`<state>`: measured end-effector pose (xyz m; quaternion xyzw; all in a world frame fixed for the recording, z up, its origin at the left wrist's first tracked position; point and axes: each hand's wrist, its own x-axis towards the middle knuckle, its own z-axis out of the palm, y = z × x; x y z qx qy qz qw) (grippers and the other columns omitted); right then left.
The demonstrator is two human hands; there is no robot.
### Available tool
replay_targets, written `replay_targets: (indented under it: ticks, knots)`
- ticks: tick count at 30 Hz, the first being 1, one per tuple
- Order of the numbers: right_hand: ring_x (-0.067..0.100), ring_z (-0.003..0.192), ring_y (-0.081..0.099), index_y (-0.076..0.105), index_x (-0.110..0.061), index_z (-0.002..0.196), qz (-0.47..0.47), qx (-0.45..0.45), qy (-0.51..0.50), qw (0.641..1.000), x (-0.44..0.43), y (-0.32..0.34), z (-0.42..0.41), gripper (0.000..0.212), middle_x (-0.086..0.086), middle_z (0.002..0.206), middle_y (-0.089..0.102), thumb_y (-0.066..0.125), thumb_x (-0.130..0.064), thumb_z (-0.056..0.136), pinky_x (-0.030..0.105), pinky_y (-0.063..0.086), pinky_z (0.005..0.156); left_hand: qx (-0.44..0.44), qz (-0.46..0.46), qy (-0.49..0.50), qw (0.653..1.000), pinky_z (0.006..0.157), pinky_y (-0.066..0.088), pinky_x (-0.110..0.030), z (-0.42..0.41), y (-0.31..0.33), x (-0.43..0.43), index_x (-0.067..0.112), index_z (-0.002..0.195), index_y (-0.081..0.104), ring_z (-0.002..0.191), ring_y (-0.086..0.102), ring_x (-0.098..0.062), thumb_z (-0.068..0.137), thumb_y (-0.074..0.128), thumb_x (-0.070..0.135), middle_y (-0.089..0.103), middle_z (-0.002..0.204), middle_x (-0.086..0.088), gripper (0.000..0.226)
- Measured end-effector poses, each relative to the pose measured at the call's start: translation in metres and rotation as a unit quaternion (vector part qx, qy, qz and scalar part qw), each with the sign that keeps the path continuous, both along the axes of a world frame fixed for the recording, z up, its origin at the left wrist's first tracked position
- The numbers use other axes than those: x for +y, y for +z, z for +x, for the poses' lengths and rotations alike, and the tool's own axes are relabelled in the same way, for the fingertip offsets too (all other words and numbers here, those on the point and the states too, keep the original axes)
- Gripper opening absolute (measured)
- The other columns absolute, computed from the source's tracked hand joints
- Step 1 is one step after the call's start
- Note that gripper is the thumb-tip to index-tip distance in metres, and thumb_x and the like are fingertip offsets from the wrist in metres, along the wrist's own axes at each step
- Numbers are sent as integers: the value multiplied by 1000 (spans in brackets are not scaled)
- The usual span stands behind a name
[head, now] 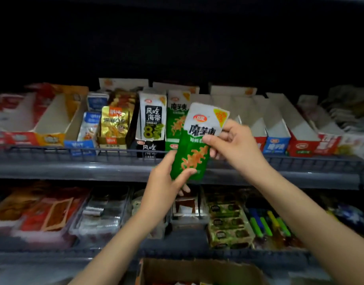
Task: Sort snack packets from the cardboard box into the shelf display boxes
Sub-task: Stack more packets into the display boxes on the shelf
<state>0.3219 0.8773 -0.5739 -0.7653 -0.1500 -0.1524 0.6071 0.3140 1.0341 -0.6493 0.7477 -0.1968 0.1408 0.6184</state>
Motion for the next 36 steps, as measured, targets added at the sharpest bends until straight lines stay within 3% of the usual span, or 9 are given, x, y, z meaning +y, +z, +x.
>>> replay_targets:
  ticks: [4, 6, 10, 14, 17, 22, 25, 29, 36]
  knots:
    - [7, 49, 56, 54, -16, 85, 96, -108, -43, 989, 1, 24, 23, 19, -5, 55, 61, 59, 2, 89, 18, 47, 50, -29, -43, 72, 996, 55, 54, -24, 20, 7, 13, 34, 125, 47, 59, 64, -11, 93, 54, 6, 67, 94, 14, 43]
    - [8, 50, 56, 53, -14, 83, 146, -127, -72, 978, 7, 27, 39, 17, -6, 54, 59, 59, 0, 89, 19, 47, 51, -135, 70, 156, 976, 63, 55, -25, 30, 9, 19, 29, 125, 53, 73, 65, -4, 91, 57, 9, 66, 97, 21, 40]
    - [5, 45, 51, 52, -14, 80, 181, -108, -111, 971, 18, 27, 75, 17, 1, 57, 56, 60, -2, 90, 18, 43, 47, -304, 263, 254, 880, 81, 48, -35, 54, 8, 23, 11, 113, 66, 101, 62, -22, 82, 67, 4, 66, 112, -5, 32]
    - [-4, 47, 51, 52, -21, 77, 77, -85, -142, 983, 19, 20, 106, 22, -6, 62, 57, 60, -4, 90, 14, 40, 48, -259, 354, 273, 856, 99, 30, -41, 67, -8, 19, 12, 106, 67, 117, 57, -32, 74, 78, 13, 62, 122, -12, 34]
    - [-10, 61, 59, 56, -21, 83, 6, -85, -123, 989, 24, 6, 122, 19, -9, 76, 63, 60, -3, 89, 9, 45, 55, -235, 359, 267, 863, 100, 29, -42, 68, -11, 18, 13, 105, 67, 110, 61, -30, 70, 80, 14, 63, 121, -12, 37]
    - [14, 85, 65, 61, -31, 83, -163, -71, -154, 972, 30, -17, 147, 14, -6, 87, 68, 70, -21, 83, 39, 56, 75, -251, 364, 262, 858, 96, 30, -37, 72, -7, 25, 16, 101, 69, 102, 64, -27, 67, 81, 13, 65, 119, -9, 36]
    - [20, 94, 62, 63, -27, 102, -220, -69, -208, 950, 32, -20, 153, 26, 3, 97, 68, 73, -28, 78, 42, 54, 78, -256, 360, 259, 859, 93, 30, -35, 73, -7, 26, 17, 99, 70, 98, 66, -26, 64, 81, 6, 66, 117, -8, 38]
    - [29, 114, 51, 45, -20, 122, -317, -66, -251, 912, 37, -10, 148, 54, 8, 118, 59, 75, -31, 78, 38, 46, 89, -244, 349, 255, 868, 92, 31, -35, 77, -8, 25, 18, 99, 67, 98, 64, -25, 60, 78, -2, 64, 119, -7, 45]
    - [28, 113, 52, 53, -19, 127, -508, -145, -304, 793, 39, 13, 151, 53, 9, 118, 63, 72, -34, 80, 37, 35, 93, -223, 325, 262, 881, 94, 29, -35, 75, -9, 20, 19, 96, 65, 100, 60, -22, 60, 74, -1, 62, 119, -3, 42]
